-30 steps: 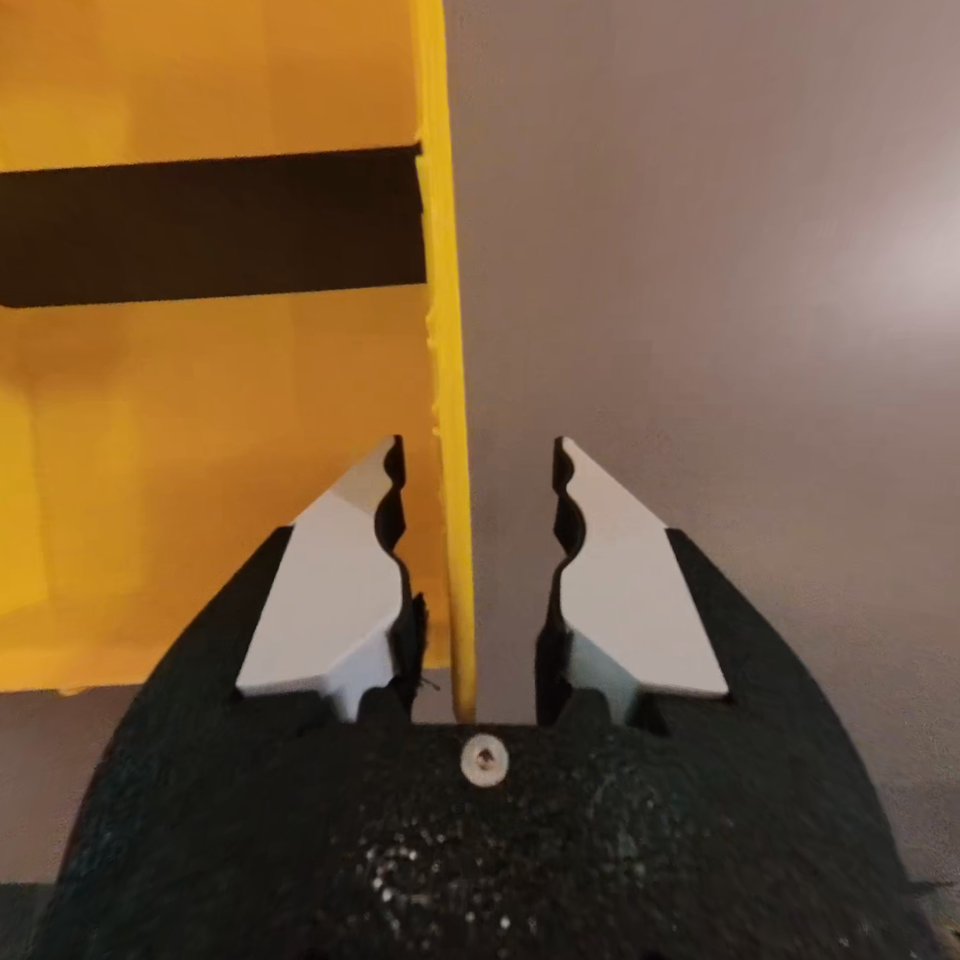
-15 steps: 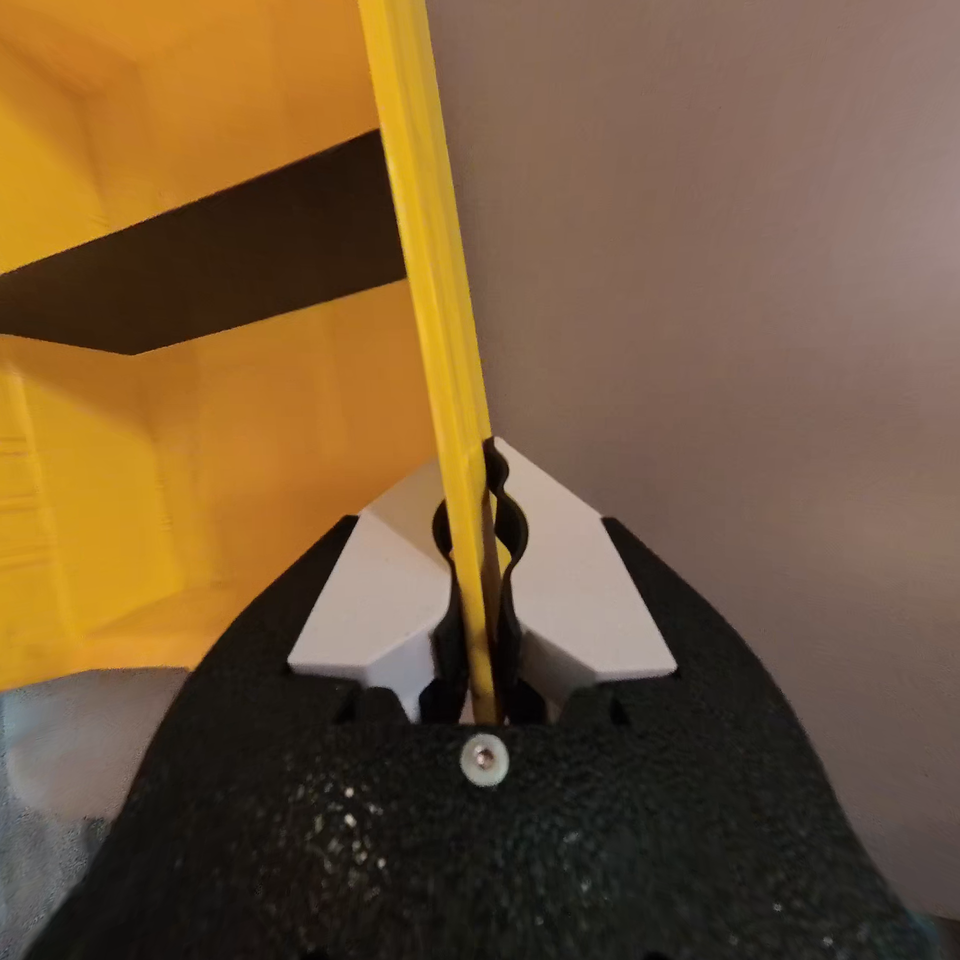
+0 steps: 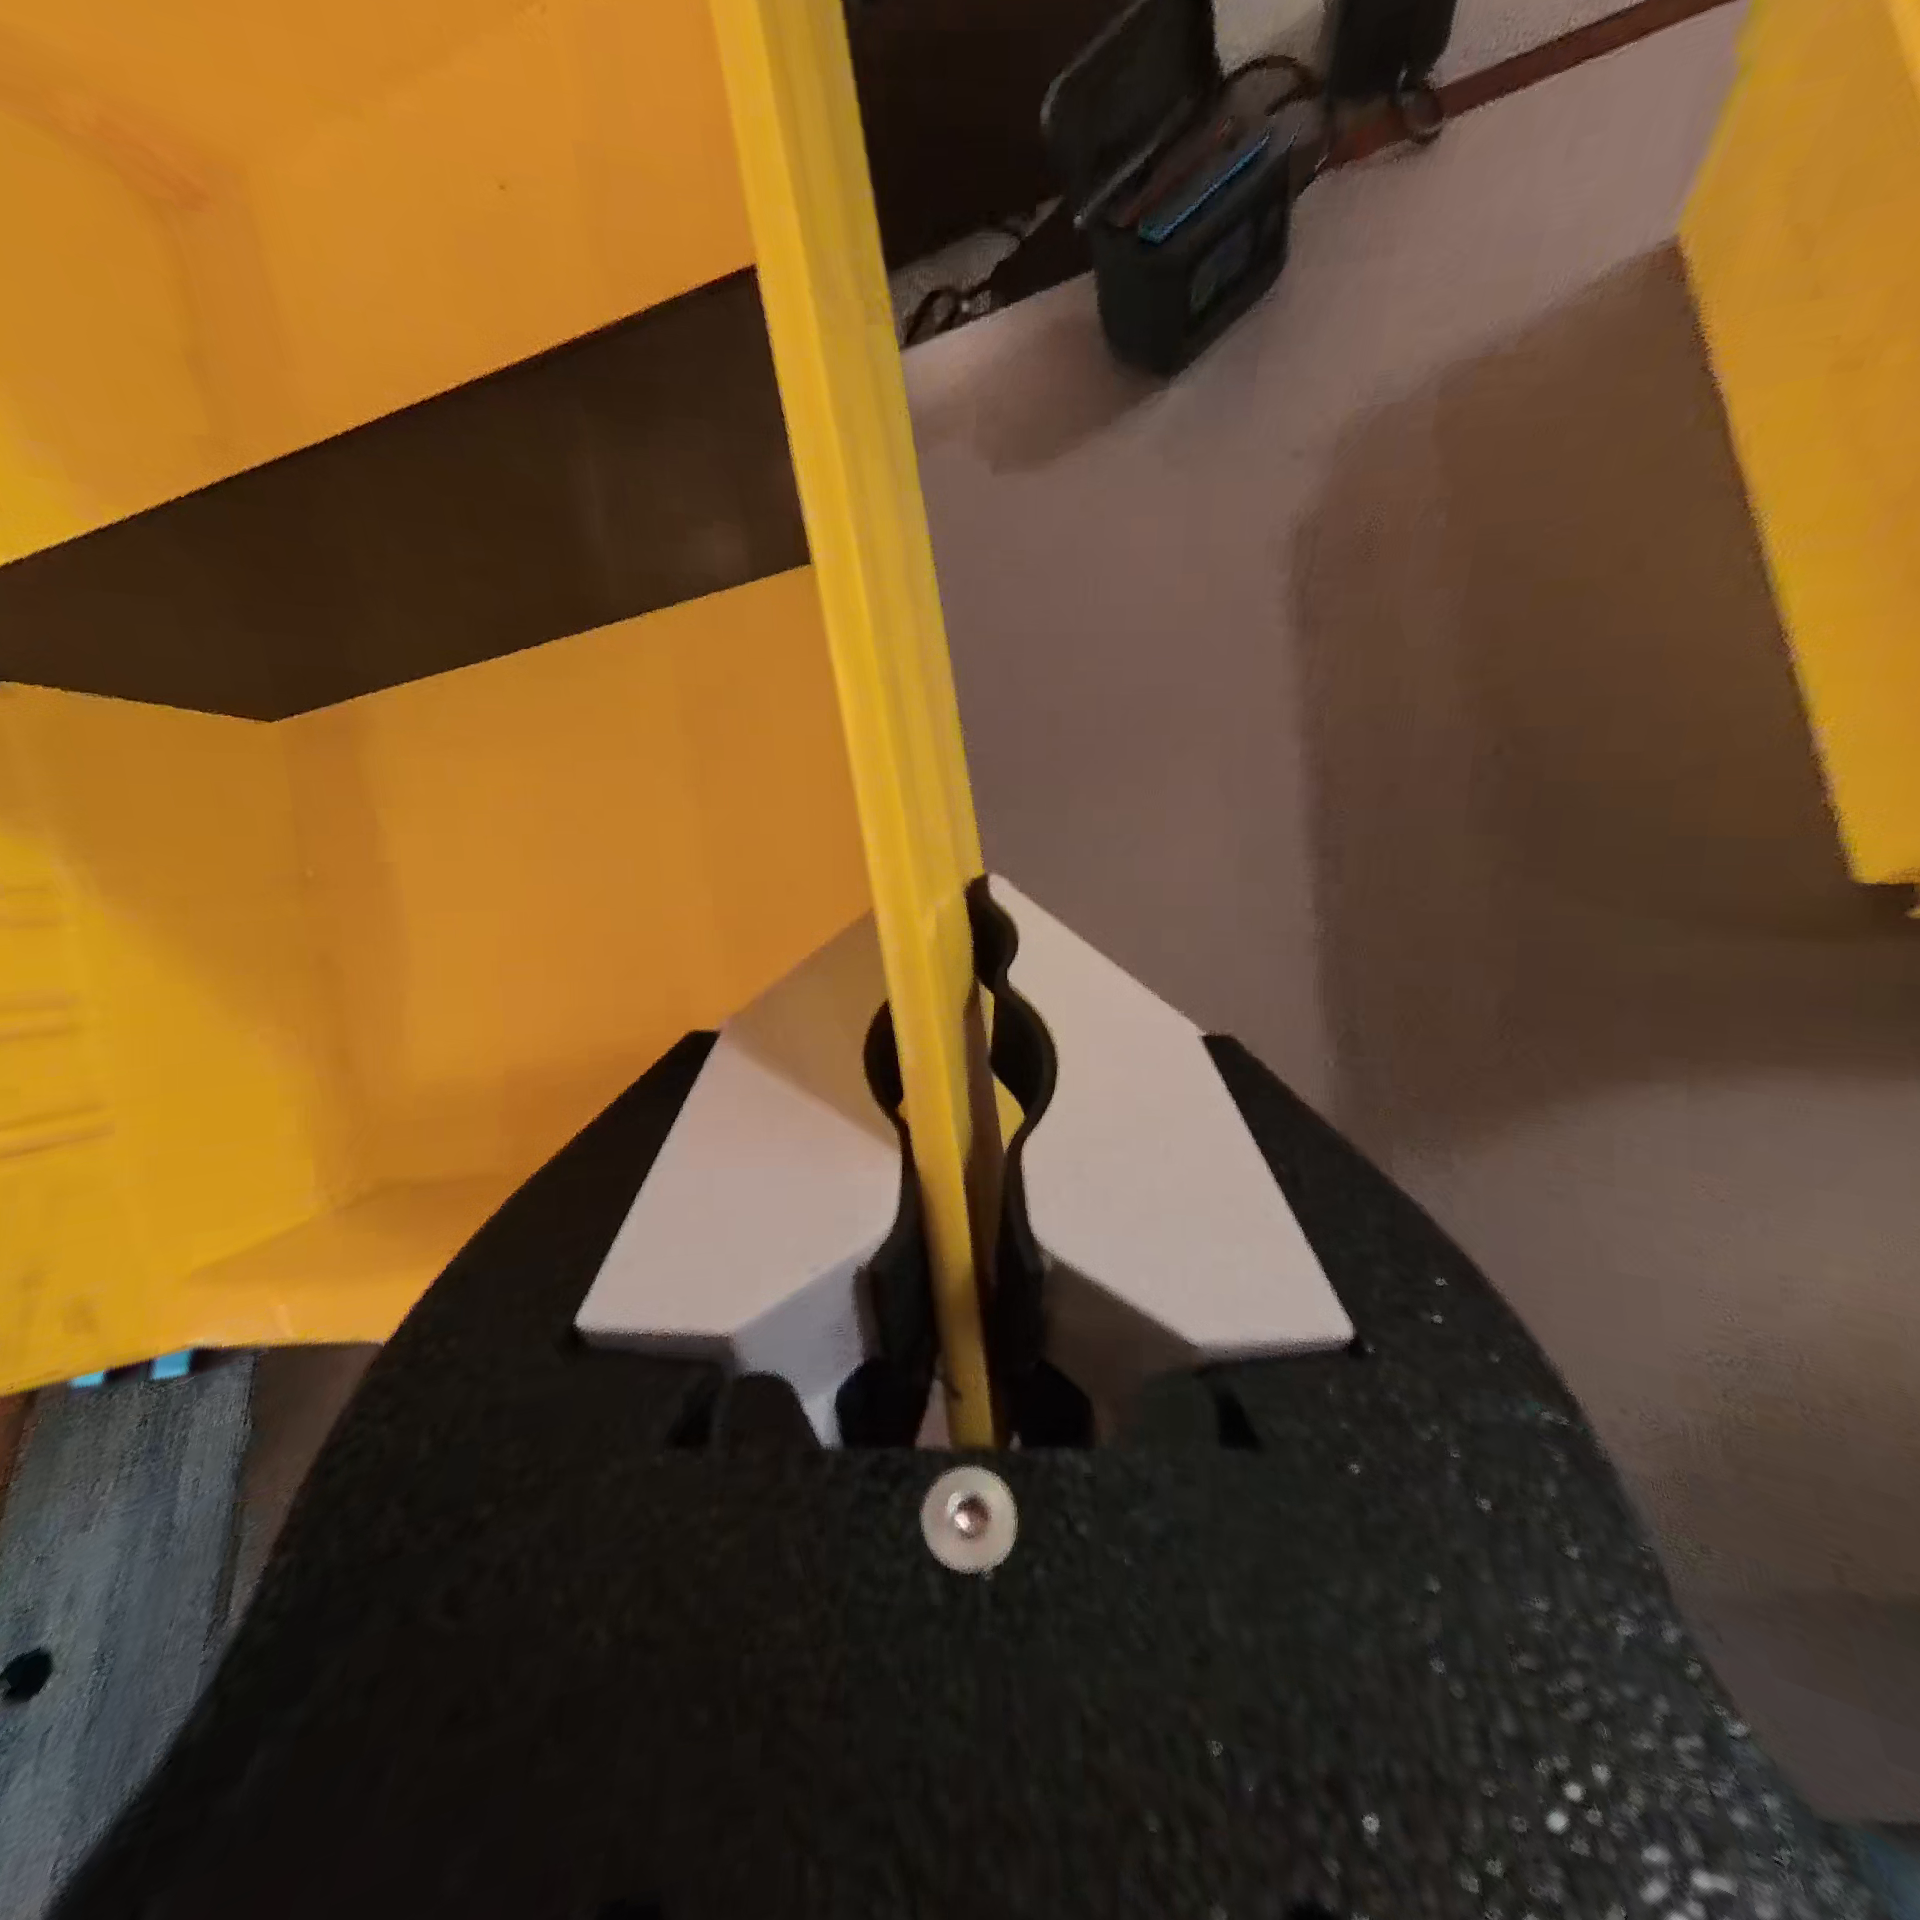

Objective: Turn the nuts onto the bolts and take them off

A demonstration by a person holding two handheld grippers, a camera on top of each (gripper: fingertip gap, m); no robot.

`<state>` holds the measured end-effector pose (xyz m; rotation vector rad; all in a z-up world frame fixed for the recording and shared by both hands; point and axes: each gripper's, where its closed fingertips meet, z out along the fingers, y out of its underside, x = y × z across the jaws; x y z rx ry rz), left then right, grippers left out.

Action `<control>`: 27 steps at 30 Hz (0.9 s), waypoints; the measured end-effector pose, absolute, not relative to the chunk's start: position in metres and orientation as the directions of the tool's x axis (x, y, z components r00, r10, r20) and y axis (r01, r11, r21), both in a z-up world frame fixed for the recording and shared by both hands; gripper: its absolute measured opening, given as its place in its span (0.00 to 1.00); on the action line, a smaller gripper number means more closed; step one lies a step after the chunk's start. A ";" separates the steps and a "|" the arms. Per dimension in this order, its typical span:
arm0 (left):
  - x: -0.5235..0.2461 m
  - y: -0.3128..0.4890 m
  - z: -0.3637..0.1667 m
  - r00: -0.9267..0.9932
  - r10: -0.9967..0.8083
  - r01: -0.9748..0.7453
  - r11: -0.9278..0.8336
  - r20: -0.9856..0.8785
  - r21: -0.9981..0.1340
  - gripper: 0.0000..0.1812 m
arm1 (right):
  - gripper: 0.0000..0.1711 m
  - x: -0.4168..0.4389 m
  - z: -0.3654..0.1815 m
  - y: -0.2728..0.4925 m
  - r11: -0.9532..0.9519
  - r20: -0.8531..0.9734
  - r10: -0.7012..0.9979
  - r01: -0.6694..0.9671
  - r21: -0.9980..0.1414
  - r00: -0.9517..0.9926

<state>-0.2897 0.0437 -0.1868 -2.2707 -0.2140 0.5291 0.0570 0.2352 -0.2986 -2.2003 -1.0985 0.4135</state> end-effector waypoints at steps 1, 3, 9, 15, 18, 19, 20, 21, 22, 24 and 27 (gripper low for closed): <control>-0.284 0.049 -0.180 0.903 0.302 -0.028 -0.669 -0.306 -0.743 0.01 | 0.26 0.041 -0.298 0.225 -0.433 -0.016 0.819 0.598 -0.675 0.574; -0.270 0.062 -0.166 0.910 0.278 -0.067 -0.637 -0.309 -0.768 0.01 | 0.39 0.006 -0.294 0.199 -0.393 -0.091 0.874 0.583 -0.711 0.477; -0.182 0.113 -0.129 0.934 0.065 -0.278 -0.485 -0.352 -0.829 0.01 | 0.70 0.007 -0.207 0.216 -0.110 0.039 0.869 0.272 -0.956 0.493; -0.041 0.165 -0.100 0.880 -0.369 -0.408 -0.264 -0.299 -0.874 0.01 | 0.62 0.186 -0.081 0.259 0.377 0.125 0.424 -0.050 -0.925 0.897; 0.041 0.175 -0.103 0.753 -0.608 -0.452 -0.202 -0.251 -0.869 0.01 | 0.60 0.283 -0.044 0.252 0.504 0.102 0.155 0.010 -0.864 0.983; 0.067 0.175 -0.107 0.699 -0.677 -0.469 -0.191 -0.230 -0.862 0.01 | 0.60 0.310 -0.034 0.245 0.534 0.091 0.083 0.033 -0.845 0.992; 0.092 0.174 -0.111 0.643 -0.736 -0.486 -0.181 -0.209 -0.855 0.01 | 0.58 0.334 -0.025 0.237 0.560 0.082 0.015 0.059 -0.826 0.997; 0.115 0.173 -0.117 0.587 -0.787 -0.504 -0.171 -0.191 -0.847 0.01 | 0.57 0.354 -0.017 0.229 0.583 0.074 -0.048 0.088 -0.808 0.996; 0.136 0.171 -0.124 0.531 -0.829 -0.527 -0.159 -0.177 -0.835 0.01 | 0.55 0.371 -0.012 0.221 0.599 0.069 -0.101 0.116 -0.792 0.992; 0.170 0.169 -0.141 0.439 -0.884 -0.574 -0.140 -0.160 -0.807 0.01 | 0.54 0.395 -0.006 0.210 0.606 0.062 -0.173 0.156 -0.780 0.983; 0.202 0.174 -0.175 0.363 -0.918 -0.652 -0.126 -0.161 -0.747 0.01 | 0.54 0.410 -0.012 0.209 0.586 0.058 -0.190 0.161 -0.794 0.980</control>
